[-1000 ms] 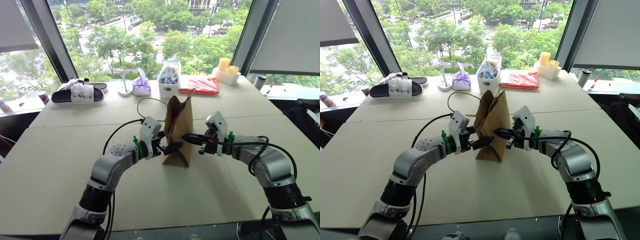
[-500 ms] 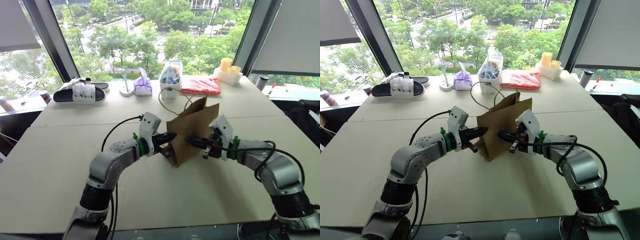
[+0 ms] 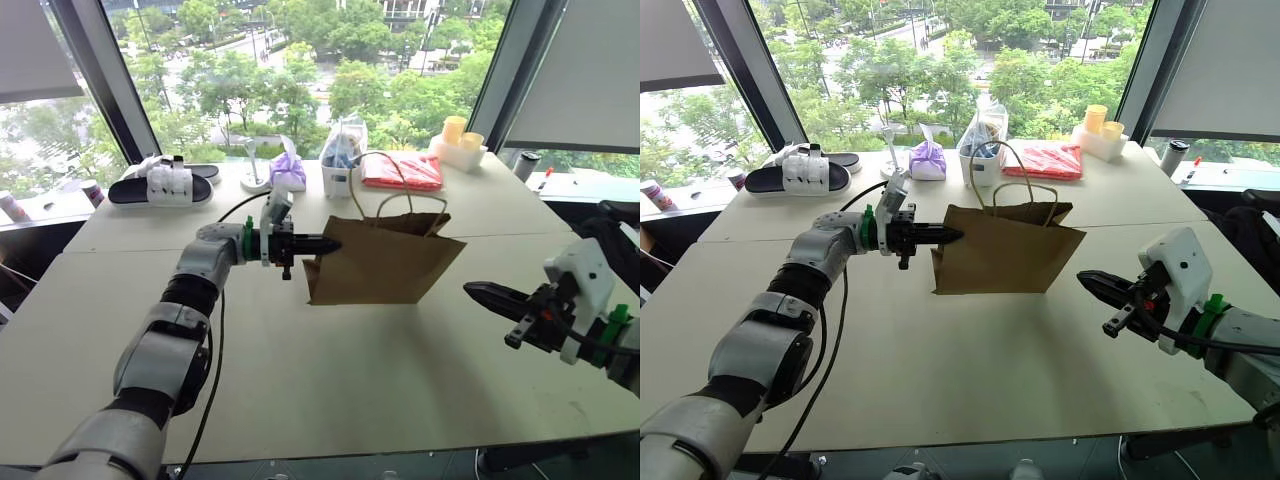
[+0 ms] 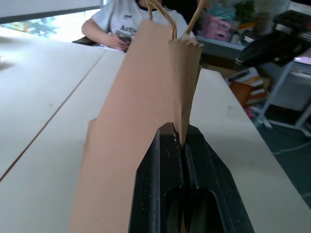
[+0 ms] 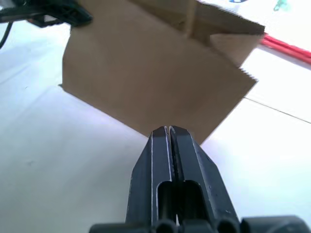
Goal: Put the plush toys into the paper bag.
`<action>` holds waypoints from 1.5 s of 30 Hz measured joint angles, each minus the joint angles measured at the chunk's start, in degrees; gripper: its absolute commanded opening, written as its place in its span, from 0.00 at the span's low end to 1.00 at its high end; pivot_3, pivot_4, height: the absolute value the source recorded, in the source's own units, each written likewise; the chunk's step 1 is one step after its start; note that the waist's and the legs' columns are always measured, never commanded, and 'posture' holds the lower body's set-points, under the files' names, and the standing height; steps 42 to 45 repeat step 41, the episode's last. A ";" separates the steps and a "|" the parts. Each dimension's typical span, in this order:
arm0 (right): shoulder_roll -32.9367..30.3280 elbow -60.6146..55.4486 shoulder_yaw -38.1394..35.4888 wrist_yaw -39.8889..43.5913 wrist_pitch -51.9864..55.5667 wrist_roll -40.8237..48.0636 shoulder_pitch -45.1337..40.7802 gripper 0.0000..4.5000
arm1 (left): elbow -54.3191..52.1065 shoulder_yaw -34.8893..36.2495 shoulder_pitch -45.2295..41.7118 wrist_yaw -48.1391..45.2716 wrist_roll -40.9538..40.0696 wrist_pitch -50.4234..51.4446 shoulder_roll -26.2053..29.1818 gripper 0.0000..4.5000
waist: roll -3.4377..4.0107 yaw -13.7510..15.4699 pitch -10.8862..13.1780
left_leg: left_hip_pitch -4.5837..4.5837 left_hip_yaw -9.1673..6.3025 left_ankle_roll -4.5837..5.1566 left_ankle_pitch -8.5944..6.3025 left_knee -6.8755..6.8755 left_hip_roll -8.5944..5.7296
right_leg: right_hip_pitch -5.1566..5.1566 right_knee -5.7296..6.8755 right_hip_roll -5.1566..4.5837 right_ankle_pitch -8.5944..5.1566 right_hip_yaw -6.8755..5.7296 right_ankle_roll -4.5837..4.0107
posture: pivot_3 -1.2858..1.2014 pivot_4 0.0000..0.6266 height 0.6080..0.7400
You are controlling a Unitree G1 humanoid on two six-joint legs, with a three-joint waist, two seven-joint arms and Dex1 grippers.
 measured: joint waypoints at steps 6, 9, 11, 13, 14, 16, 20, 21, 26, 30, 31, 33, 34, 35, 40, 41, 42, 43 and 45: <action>-0.64 -1.46 -1.02 -2.51 0.82 3.10 1.20 0.00 | 12.16 0.31 -2.20 -0.30 6.98 -8.77 -0.20 0.01 | -0.14 0.36 0.08 | -0.03 -0.02 0.02 -0.01 0.06 0.00 | 0.02 0.00 -0.02 0.05 0.00 0.10 | 0.52 0.24 1.00; -1.57 -1.42 -0.74 -3.68 0.80 3.82 1.07 0.00 | 14.34 0.78 -2.32 1.48 9.25 -12.65 -0.19 0.01 | -0.15 0.39 0.09 | -0.03 -0.03 0.01 -0.01 0.08 0.00 | 0.03 0.00 -0.02 0.07 0.01 0.12 | 0.52 0.24 1.00; -2.14 -1.26 0.29 -4.56 0.58 3.97 0.59 0.00 | 15.19 1.64 -2.48 3.21 10.18 -14.71 -0.18 0.01 | -0.17 0.37 0.10 | -0.03 -0.04 0.01 -0.01 0.08 0.00 | 0.03 0.01 -0.02 0.07 0.01 0.13 | 0.52 0.24 1.00; -2.15 -1.16 1.33 -5.13 0.14 4.31 0.18 0.00 | 15.76 2.62 -3.07 4.13 10.88 -15.93 -0.18 0.01 | -0.19 0.37 0.11 | -0.03 -0.04 0.01 -0.01 0.08 0.00 | 0.03 0.01 -0.02 0.07 0.00 0.13 | 0.52 0.24 1.00; -2.23 -1.05 2.14 -5.42 -0.17 4.34 -0.10 0.00 | 16.11 2.94 -3.50 4.67 11.20 -16.22 -0.10 0.01 | -0.19 0.36 0.11 | -0.03 -0.04 0.01 -0.01 0.08 0.00 | 0.03 0.01 -0.01 0.07 0.00 0.13 | 0.52 0.24 1.00; -2.31 -0.61 3.74 -5.70 -0.94 4.32 -0.48 0.00 | 16.18 3.44 -4.16 5.35 11.94 -16.68 -0.04 0.12 | -0.19 0.31 0.11 | -0.03 -0.03 0.01 -0.01 0.08 -0.01 | 0.03 0.02 -0.01 0.07 0.00 0.14 | 0.52 0.24 1.00; -2.47 0.75 6.45 -6.14 -2.07 4.22 -1.41 0.00 | 16.36 4.70 -4.32 6.76 12.90 -17.51 0.11 0.51 | -0.19 0.25 0.11 | -0.03 -0.04 0.01 -0.01 0.08 0.00 | 0.02 0.03 0.00 0.08 0.00 0.14 | 0.52 0.24 1.00; -2.56 1.03 7.10 -6.13 -2.48 4.12 -1.47 0.00 | 16.38 5.01 -4.32 6.94 13.24 -17.51 0.23 0.62 | -0.19 0.26 0.11 | -0.03 -0.04 0.01 -0.01 0.08 0.00 | 0.02 0.03 0.00 0.08 0.00 0.14 | 0.52 0.24 1.00; -3.89 2.75 9.86 -5.46 -4.73 2.99 -1.85 0.00 | 15.08 5.41 -4.02 4.01 13.46 -17.29 2.03 0.99 | -0.19 0.10 0.11 | -0.03 -0.04 0.01 -0.01 0.09 -0.01 | 0.02 0.04 0.01 0.08 0.00 0.15 | 0.52 0.24 1.00; -5.68 3.82 12.44 -4.29 -6.47 1.09 -1.90 0.00 | 10.15 4.86 -0.47 1.03 15.09 -16.46 7.33 0.99 | -0.18 -0.70 0.10 | 0.00 -0.05 0.01 0.00 0.05 0.00 | -0.01 0.10 0.01 0.08 0.00 0.15 | 0.52 0.24 1.00; -6.09 4.05 13.12 -4.07 -6.88 0.87 -1.95 0.00 | 8.61 4.87 1.05 0.34 15.11 -15.36 8.54 0.99 | -0.18 -0.93 0.10 | 0.00 -0.07 0.01 0.00 0.05 0.00 | -0.01 0.12 0.01 0.08 0.00 0.15 | 0.52 0.24 1.00; -6.43 4.76 14.33 -3.31 -7.79 0.15 -2.08 0.00 | 4.45 4.89 4.32 -0.56 15.04 -12.46 10.61 0.99 | -0.19 -1.07 0.11 | -0.01 -0.09 0.00 0.00 0.06 0.01 | -0.02 0.13 0.01 0.08 0.00 0.15 | 0.52 0.24 1.00; -6.84 5.12 15.05 -2.88 -8.25 -0.36 -2.21 0.00 | 1.19 4.94 6.36 -0.90 14.81 -10.54 11.82 0.99 | -0.19 -1.14 0.11 | -0.01 -0.09 0.01 0.00 0.06 0.02 | -0.02 0.14 0.00 0.08 0.01 0.15 | 0.52 0.24 1.00; -7.18 5.49 15.85 -2.39 -8.77 -0.95 -2.29 0.00 | -2.70 5.08 8.59 -1.28 14.26 -8.26 13.20 0.99 | -0.19 -1.15 0.11 | -0.01 -0.11 0.00 0.00 0.07 0.05 | -0.03 0.17 0.01 0.08 0.01 0.15 | 0.52 0.24 1.00; -7.81 7.48 18.91 -0.08 -11.15 -2.63 -3.42 0.00 | -30.36 8.54 22.20 3.28 6.31 9.52 15.75 0.99 | -0.19 -0.93 0.11 | -0.01 -0.24 0.00 0.00 0.12 0.16 | -0.03 0.23 -0.04 0.07 0.06 0.15 | 0.52 0.24 1.00; -7.83 7.78 19.50 0.18 -11.48 -3.03 -3.73 0.00 | -33.85 9.01 23.98 4.40 5.16 11.87 15.82 0.99 | -0.19 -0.90 0.11 | -0.01 -0.26 0.00 0.00 0.14 0.15 | -0.03 0.24 -0.04 0.07 0.07 0.15 | 0.52 0.24 1.00; -7.83 7.78 19.50 0.18 -11.48 -3.03 -3.73 0.00 | -33.85 9.01 23.98 4.40 5.16 11.87 15.82 0.99 | -0.19 -0.90 0.11 | -0.01 -0.26 0.00 0.00 0.14 0.15 | -0.03 0.24 -0.04 0.07 0.07 0.15 | 0.52 0.24 1.00; -7.83 7.78 19.50 0.18 -11.48 -3.03 -3.73 0.00 | -33.85 9.01 23.98 4.40 5.16 11.87 15.82 0.99 | -0.19 -0.90 0.11 | -0.01 -0.26 0.00 0.00 0.14 0.15 | -0.03 0.24 -0.04 0.07 0.07 0.15 | 0.52 0.24 1.00; -7.83 7.78 19.50 0.18 -11.48 -3.03 -3.73 0.00 | -33.85 9.01 23.98 4.40 5.16 11.87 15.82 0.99 | -0.19 -0.90 0.11 | -0.01 -0.26 0.00 0.00 0.14 0.15 | -0.03 0.24 -0.04 0.07 0.07 0.15 | 0.52 0.24 1.00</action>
